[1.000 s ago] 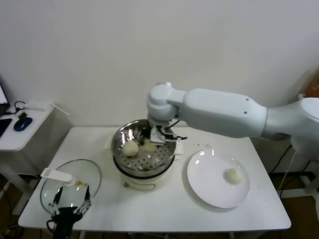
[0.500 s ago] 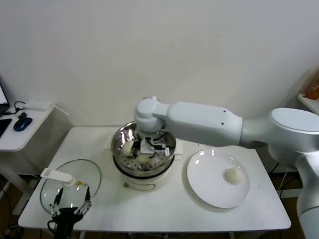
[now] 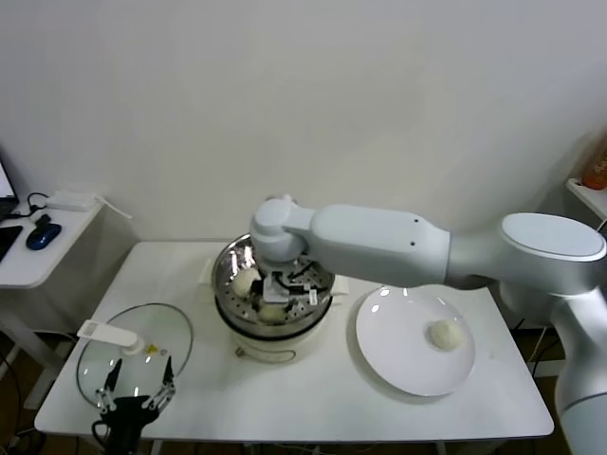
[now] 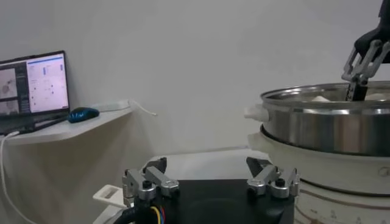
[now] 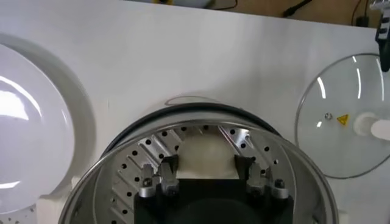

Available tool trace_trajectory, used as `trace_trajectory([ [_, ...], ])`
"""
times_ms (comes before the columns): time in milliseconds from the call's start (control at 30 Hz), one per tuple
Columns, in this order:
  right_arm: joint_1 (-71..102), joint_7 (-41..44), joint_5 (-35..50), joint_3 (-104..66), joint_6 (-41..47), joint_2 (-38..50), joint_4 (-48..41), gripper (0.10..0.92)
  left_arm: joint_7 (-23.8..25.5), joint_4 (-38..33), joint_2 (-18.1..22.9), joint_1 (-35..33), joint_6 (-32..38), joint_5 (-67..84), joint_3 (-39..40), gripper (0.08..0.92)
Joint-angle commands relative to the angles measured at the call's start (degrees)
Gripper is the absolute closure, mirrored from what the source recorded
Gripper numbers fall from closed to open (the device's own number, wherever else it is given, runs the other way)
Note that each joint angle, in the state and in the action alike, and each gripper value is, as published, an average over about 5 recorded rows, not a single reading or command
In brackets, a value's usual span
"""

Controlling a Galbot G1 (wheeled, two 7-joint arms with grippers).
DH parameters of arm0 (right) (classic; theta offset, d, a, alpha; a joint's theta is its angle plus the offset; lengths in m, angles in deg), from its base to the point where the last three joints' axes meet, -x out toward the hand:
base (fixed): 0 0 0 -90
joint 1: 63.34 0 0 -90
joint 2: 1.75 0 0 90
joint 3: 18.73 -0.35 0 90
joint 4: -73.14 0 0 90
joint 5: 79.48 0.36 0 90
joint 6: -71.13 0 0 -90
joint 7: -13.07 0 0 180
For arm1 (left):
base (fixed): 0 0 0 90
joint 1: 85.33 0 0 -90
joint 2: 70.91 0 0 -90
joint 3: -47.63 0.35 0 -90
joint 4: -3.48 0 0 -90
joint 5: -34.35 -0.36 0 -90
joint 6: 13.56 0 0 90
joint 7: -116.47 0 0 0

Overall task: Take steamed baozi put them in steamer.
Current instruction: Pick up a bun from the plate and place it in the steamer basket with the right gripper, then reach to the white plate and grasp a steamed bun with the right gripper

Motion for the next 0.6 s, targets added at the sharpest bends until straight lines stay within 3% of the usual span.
trace_trajectory([
  [33,0.4,0.1,0.0,0.1,-0.2,-0.5,-0.3,0.376,0.0,0.0,-0.1,-0.1,0.0,-0.3,0.0,0.177],
  [267,0.4,0.8,0.1,-0.4,-1.3,-0.6,-1.0,0.227,0.0,0.0,-0.1,0.0,0.0,-0.4,0.0,0.177],
  [600,-3.7,4.0,4.6,-2.4,-4.3,0.6,-1.3,0.202,0.0,0.0,-0.1,-0.1,0.1,-0.4,-0.1,0.177],
])
